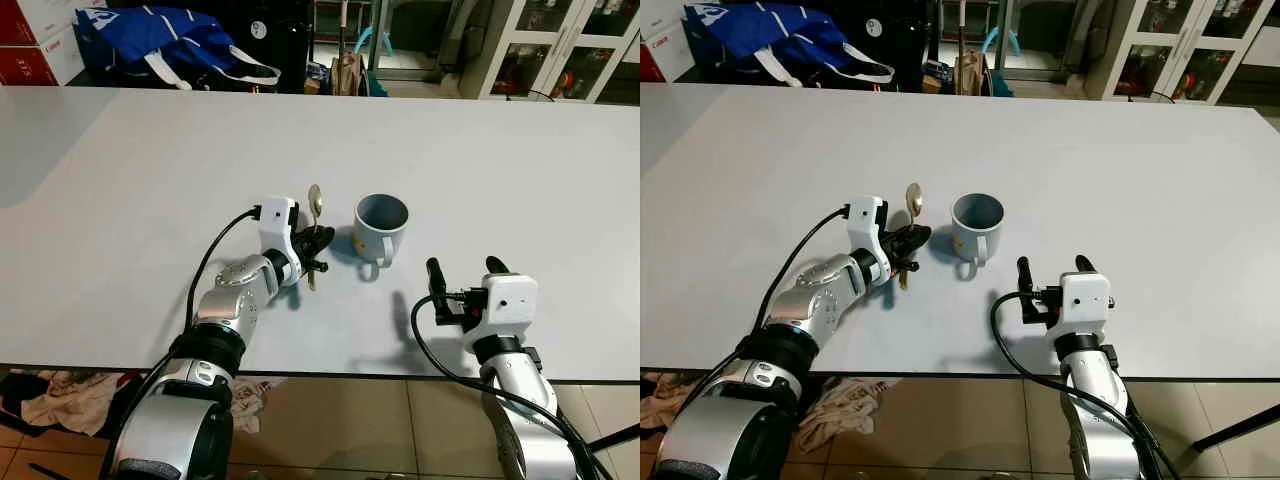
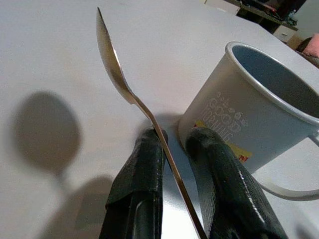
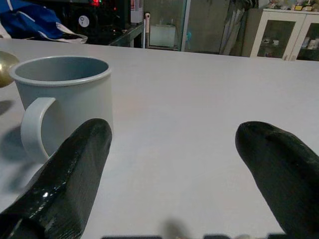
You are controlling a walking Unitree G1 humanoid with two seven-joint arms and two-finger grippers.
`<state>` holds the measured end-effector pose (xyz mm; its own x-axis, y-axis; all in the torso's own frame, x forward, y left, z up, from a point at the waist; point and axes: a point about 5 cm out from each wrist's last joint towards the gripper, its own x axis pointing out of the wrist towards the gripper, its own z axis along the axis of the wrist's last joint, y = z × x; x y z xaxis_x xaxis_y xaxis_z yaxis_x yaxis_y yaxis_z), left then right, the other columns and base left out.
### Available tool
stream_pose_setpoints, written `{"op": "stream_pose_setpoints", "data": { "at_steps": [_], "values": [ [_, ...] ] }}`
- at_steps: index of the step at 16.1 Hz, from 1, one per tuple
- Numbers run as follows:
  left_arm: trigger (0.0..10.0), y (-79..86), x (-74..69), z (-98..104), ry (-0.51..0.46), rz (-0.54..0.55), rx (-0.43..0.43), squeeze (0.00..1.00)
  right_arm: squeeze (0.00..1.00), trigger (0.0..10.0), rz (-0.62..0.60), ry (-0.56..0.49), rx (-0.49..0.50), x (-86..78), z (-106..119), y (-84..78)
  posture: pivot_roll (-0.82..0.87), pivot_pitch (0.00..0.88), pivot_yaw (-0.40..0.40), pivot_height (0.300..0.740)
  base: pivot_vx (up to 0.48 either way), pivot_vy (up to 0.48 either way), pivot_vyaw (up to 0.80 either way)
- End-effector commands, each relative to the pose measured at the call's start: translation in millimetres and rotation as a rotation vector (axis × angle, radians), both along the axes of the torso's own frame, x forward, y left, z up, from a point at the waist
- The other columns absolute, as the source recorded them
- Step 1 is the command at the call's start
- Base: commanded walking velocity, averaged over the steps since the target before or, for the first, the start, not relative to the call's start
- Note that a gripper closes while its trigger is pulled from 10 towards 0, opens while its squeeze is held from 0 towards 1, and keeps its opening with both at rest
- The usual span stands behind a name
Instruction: Setting the table
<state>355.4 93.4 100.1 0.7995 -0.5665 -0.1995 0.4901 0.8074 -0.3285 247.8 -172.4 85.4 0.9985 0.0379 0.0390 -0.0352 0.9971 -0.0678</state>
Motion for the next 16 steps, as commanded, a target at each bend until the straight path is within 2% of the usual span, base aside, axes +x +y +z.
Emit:
{"op": "stream_pose_setpoints", "data": {
  "at_steps": [1,6,7,8,9,10,13,16],
  "values": [
    [0.0,-2.0,-0.2,0.1,-0.005,-0.001,0.016,0.00,0.00,10.0,-0.005,-0.014,-0.007,0.2,5.4,-2.7,-0.05,0.000,0.004,0.740,0.000,0.000,0.00],
    [0.0,-7.6,-2.8,2.5,-0.055,-0.014,0.057,0.00,0.00,10.0,0.009,-0.018,0.006,3.0,6.8,2.4,-0.04,0.000,0.009,0.740,0.000,0.000,0.00],
    [0.0,-2.8,-1.3,7.3,-0.085,0.011,0.069,0.00,0.00,10.0,0.007,-0.021,0.005,3.7,7.6,1.5,-0.04,0.000,0.011,0.740,0.000,0.000,0.00],
    [0.0,6.9,2.0,18.3,-0.163,0.091,0.096,0.00,0.00,10.0,0.002,-0.021,0.003,3.8,7.3,-0.6,-0.04,0.000,0.011,0.740,0.000,0.000,0.00],
    [0.0,9.6,2.9,21.6,-0.185,0.120,0.101,0.00,0.00,10.0,0.001,-0.020,0.003,3.7,7.2,-0.9,-0.04,0.000,0.011,0.740,0.000,0.000,0.00],
    [0.0,11.2,1.6,31.8,-0.247,0.168,0.149,0.00,0.00,10.0,0.001,-0.017,0.004,3.1,6.1,-0.2,-0.03,0.000,0.009,0.740,0.000,0.000,0.00],
    [0.0,0.7,-7.3,29.1,-0.224,0.147,0.135,0.00,0.00,10.0,0.008,-0.010,0.008,3.1,3.5,3.1,-0.03,0.000,0.008,0.740,0.000,0.000,0.00],
    [0.0,-7.6,-15.2,18.4,-0.208,0.153,0.195,0.00,0.00,10.0,0.013,-0.010,0.013,4.4,3.5,5.0,-0.03,0.000,0.011,0.740,0.000,0.000,0.00]
  ]
}}
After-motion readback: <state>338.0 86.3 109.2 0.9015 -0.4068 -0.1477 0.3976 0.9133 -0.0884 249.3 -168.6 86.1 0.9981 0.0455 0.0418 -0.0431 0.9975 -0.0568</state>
